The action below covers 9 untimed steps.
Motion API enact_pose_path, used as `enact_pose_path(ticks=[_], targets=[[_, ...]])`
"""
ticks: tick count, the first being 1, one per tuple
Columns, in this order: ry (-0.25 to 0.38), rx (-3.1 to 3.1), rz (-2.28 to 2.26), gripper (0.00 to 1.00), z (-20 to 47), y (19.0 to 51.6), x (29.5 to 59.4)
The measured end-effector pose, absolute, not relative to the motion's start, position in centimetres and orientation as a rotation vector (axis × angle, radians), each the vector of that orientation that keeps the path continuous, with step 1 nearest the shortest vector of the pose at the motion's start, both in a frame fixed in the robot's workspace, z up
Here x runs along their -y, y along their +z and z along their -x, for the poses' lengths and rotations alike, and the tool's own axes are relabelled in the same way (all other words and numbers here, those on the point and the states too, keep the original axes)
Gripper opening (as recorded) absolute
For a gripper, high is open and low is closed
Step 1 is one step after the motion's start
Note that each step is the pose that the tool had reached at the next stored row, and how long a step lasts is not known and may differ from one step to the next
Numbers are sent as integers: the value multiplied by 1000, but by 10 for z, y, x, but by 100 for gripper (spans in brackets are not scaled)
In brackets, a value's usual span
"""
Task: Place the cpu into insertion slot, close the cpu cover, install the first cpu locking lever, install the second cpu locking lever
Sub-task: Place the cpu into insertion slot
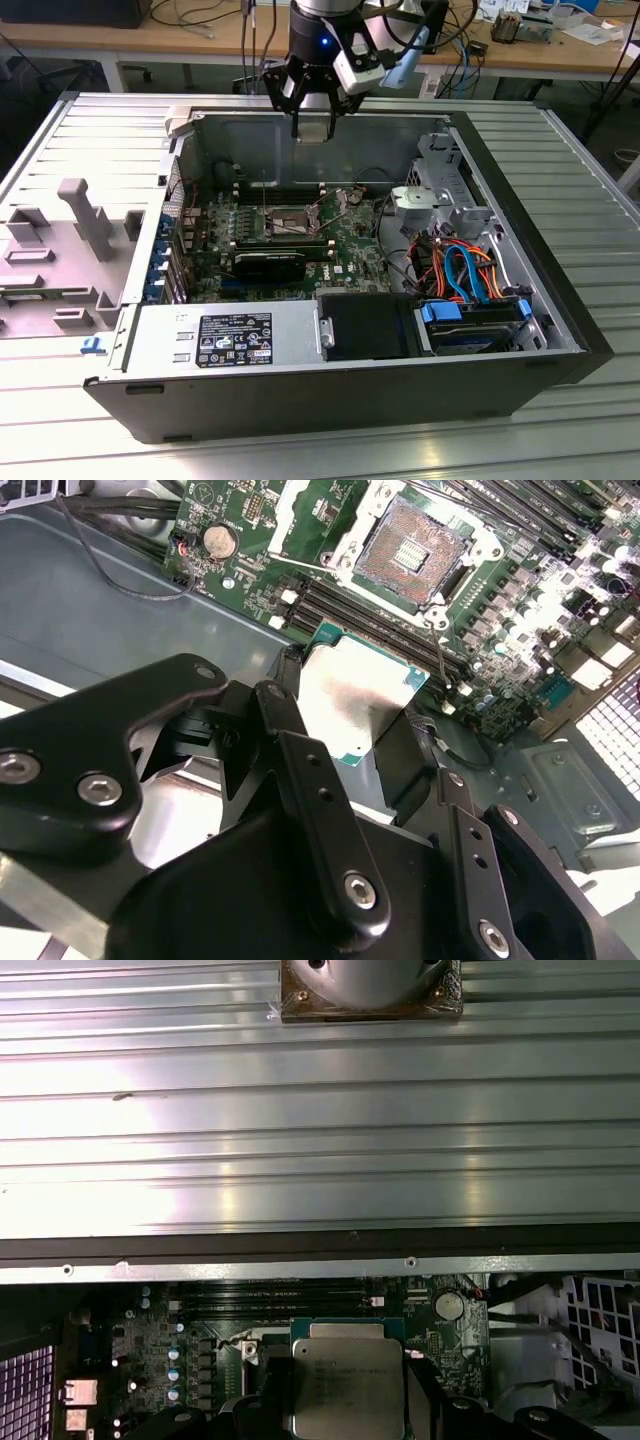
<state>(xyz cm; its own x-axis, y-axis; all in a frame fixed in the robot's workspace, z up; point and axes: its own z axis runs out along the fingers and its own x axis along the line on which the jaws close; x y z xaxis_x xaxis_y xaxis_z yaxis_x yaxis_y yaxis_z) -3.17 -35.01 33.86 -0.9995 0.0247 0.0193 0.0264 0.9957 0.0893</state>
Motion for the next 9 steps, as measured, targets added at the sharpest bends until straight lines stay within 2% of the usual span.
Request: enact_pose_path(ticks=[9], targets=[[-140,3120,40,54,32,335,350]])
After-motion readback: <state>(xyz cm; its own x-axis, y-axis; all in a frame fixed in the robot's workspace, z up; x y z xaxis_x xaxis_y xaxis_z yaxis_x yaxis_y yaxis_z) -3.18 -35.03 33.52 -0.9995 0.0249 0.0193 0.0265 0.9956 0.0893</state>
